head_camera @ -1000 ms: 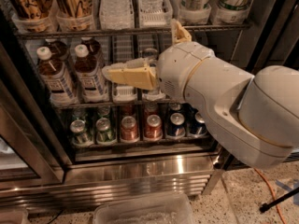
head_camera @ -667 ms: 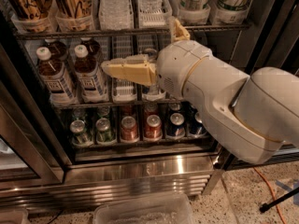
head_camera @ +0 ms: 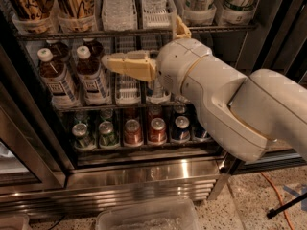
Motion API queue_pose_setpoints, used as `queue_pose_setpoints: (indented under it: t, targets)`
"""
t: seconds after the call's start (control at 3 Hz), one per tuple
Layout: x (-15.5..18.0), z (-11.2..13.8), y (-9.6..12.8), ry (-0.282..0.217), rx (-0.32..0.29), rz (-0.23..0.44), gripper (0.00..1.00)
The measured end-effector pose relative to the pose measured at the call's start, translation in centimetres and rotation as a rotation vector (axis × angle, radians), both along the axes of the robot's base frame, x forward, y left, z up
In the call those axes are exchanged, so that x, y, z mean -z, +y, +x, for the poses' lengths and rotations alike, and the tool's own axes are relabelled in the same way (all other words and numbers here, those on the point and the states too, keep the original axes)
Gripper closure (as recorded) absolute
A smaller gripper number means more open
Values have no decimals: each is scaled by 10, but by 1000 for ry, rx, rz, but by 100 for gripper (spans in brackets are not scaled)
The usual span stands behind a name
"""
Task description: Pick water bottle from top shelf of fridge
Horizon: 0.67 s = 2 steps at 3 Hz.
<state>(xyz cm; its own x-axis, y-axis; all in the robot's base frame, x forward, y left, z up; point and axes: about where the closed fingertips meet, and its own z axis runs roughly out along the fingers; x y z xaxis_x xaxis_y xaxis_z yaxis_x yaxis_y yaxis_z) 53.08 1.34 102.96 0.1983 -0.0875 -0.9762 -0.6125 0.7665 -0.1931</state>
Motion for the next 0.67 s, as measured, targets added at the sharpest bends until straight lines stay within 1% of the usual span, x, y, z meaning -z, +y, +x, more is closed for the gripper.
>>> queue_pose_setpoints:
  t: [0.67]
  targets:
    - [-3,9,-3,31,20,27,0]
